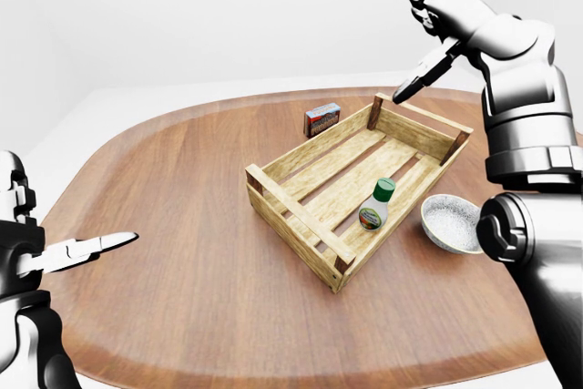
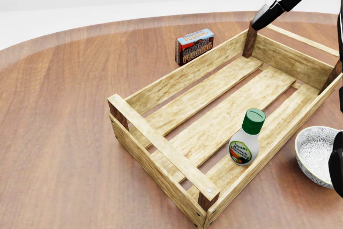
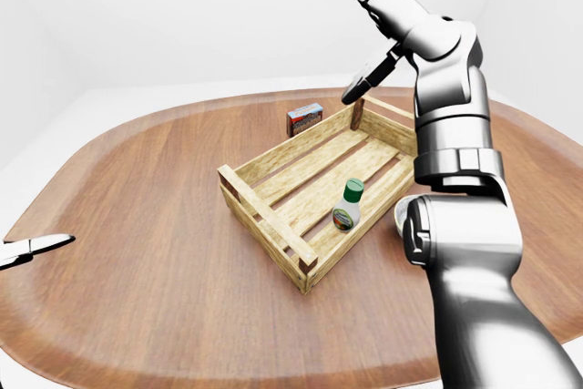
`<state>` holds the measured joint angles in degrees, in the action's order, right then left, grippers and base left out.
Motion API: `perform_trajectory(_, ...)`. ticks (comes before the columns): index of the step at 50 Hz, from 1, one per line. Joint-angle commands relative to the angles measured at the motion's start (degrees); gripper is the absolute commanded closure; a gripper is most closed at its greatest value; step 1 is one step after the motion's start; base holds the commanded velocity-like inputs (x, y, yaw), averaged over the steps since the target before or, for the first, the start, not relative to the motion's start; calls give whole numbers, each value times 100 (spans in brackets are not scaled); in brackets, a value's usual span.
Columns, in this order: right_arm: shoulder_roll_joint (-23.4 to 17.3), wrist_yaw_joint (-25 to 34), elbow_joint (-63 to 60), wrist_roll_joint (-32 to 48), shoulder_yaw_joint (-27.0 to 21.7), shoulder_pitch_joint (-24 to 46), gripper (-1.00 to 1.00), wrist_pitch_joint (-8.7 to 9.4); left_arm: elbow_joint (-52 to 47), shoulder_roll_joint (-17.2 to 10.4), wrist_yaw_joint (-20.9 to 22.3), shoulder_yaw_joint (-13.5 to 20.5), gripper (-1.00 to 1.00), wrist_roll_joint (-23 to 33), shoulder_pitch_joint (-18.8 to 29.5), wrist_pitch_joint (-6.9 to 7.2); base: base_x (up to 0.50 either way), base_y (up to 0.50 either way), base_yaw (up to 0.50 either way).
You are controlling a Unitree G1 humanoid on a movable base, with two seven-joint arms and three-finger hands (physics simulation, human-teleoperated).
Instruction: Pick up the salad dressing and put it in the tray.
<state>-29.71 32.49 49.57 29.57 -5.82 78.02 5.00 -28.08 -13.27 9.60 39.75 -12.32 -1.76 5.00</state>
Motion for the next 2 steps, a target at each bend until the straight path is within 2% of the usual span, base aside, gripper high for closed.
perform_trajectory(1,-24,120,-97,129,1,90,-100,0,15,-6,-11,-16,-100,2,14,0,0,0,0)
perform_trajectory(2,-23,117,-96,142,9,59,-100,0,3,-8,-22,-28,-100,9,20,0,0,0,0)
